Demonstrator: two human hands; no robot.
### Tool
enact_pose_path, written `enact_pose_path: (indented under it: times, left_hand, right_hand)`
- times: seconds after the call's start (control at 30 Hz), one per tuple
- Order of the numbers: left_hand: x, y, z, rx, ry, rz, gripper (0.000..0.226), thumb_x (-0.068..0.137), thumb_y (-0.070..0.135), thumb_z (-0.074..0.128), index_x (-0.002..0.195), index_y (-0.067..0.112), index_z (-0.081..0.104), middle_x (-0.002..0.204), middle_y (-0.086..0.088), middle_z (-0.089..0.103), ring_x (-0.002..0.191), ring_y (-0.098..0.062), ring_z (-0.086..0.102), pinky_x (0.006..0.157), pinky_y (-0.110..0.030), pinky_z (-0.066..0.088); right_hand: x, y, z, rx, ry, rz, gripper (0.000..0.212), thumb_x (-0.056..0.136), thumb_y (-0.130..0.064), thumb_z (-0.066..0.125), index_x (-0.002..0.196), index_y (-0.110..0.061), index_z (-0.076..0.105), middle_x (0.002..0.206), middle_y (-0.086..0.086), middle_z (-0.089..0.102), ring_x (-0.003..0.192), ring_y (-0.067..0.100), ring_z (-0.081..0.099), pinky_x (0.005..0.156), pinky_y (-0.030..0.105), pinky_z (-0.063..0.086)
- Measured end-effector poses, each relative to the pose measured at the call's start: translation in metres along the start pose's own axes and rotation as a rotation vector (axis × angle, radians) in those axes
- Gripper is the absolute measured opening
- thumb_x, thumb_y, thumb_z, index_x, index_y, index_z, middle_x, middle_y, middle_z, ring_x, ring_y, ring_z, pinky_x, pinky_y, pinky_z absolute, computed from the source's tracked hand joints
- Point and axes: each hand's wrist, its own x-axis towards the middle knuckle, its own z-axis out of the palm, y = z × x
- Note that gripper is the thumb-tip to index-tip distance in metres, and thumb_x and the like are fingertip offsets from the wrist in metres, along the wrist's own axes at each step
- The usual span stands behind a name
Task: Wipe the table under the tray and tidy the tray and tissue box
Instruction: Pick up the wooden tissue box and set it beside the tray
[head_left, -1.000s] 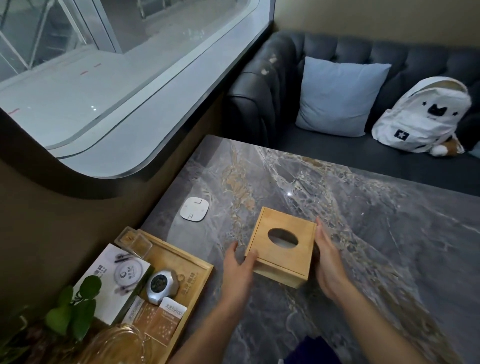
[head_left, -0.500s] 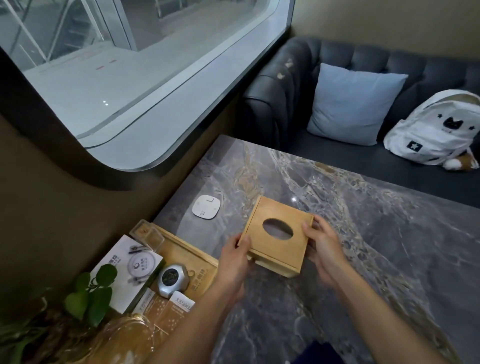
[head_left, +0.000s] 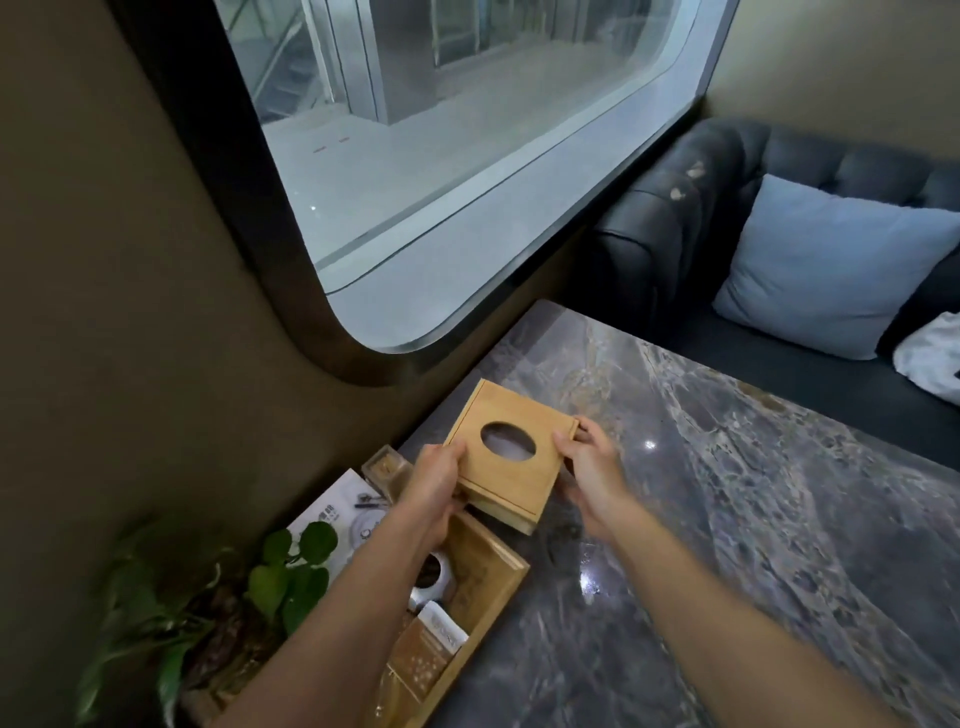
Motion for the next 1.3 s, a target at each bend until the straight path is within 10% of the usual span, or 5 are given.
enact_pose_path:
  times: [0.4,0.47,0.6,0.77,1.3]
  left_hand:
    - [0.002,0.008,0.002,0.12,0.098,0.038,0.045,0.091,0.023,0.049,0.133,0.012,0.036,0.102,-0.001,0.053,0.094,-0.018,0.05,0.084,-0.037,0.037]
    - [-0.008,0.003,0.002,0.517,0.22,0.245,0.049,0.091,0.028,0.046,0.135,0.013,0.034,0.13,-0.007,0.048,0.114,-0.024,0.049,0.086,-0.036,0.042]
    - [-0.033,-0.019,0.009,1.214,0.44,0.934,0.03,0.087,0.029,0.048,0.111,0.013,0.053,0.105,-0.008,0.063,0.096,-0.023,0.06,0.077,-0.038,0.049]
    - [-0.027,-0.045,0.014,1.424,0.269,0.701,0.064,0.09,0.051,0.034,0.14,0.013,0.025,0.151,-0.011,0.029,0.14,-0.023,0.023,0.115,-0.04,0.022]
    - [-0.002,-0.024,-0.006,1.456,0.339,0.608,0.06,0.094,0.041,0.029,0.144,0.01,0.018,0.155,-0.014,0.02,0.144,-0.026,0.014,0.117,-0.041,0.012]
  right_hand:
    - [0.008,0.009,-0.001,-0.01,0.005,0.156,0.033,0.09,-0.018,0.051,0.123,-0.023,0.049,0.106,-0.002,0.061,0.086,0.011,0.058,0.059,0.032,0.05]
    - [0.008,0.015,-0.007,-0.116,0.071,0.123,0.039,0.09,-0.025,0.051,0.128,-0.019,0.044,0.113,0.001,0.055,0.091,0.014,0.055,0.065,0.035,0.05]
    - [0.002,0.026,-0.013,-0.276,0.196,0.007,0.027,0.092,-0.03,0.044,0.107,-0.012,0.058,0.113,0.013,0.062,0.097,0.025,0.058,0.086,0.047,0.05]
    - [-0.008,0.031,-0.006,-0.218,-0.044,0.037,0.035,0.095,-0.03,0.039,0.126,-0.021,0.051,0.122,0.003,0.057,0.109,0.016,0.052,0.085,0.039,0.047]
    - [0.017,0.023,0.025,-0.356,-0.323,0.113,0.053,0.093,-0.044,0.038,0.141,-0.025,0.027,0.147,0.0,0.036,0.129,0.014,0.036,0.11,0.037,0.025]
